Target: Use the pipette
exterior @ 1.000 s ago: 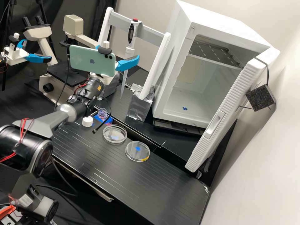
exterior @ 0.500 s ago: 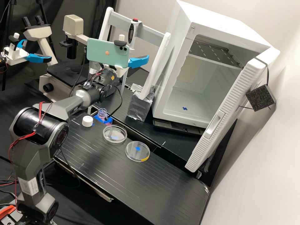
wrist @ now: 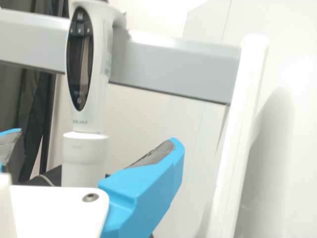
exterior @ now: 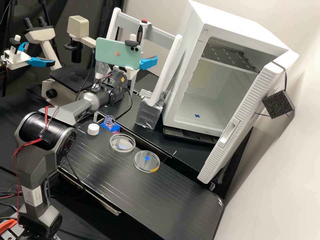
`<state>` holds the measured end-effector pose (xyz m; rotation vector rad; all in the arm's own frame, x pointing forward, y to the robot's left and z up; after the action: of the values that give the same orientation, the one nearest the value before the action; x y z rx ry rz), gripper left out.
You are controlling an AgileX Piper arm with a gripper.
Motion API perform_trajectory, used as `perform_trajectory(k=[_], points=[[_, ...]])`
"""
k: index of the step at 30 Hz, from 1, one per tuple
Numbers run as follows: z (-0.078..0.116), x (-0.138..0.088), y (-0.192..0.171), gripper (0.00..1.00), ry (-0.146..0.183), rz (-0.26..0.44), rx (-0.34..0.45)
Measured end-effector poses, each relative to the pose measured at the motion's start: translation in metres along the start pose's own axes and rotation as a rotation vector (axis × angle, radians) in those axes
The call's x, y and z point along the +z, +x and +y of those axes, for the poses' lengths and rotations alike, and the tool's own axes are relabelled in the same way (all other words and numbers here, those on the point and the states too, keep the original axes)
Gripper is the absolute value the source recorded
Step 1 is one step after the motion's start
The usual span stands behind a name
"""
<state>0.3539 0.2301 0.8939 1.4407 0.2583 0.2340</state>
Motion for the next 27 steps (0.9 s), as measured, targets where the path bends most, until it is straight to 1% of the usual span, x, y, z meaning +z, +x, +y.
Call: perform_trajectory(k=[2,3,4,18,19,27], points=[[0.0007,-0.0005,0.0009,0.00,-0.006,-0.002,-0.003],[0.0012,-0.0008,0.0010,0.00,-0.005,-0.003,-0.003],[0.0016,-0.0007,0.0012,0.00,0.004,-0.007,-0.002],[0.0046,-0.0029,0.0019,0.00,0.004,-0.001,0.006],[0.0045,-0.0030,0.0019,0.00,0.013,-0.003,0.007],[0.0036,-0.0053,0.0021,0.00,0.015,0.004,0.005]])
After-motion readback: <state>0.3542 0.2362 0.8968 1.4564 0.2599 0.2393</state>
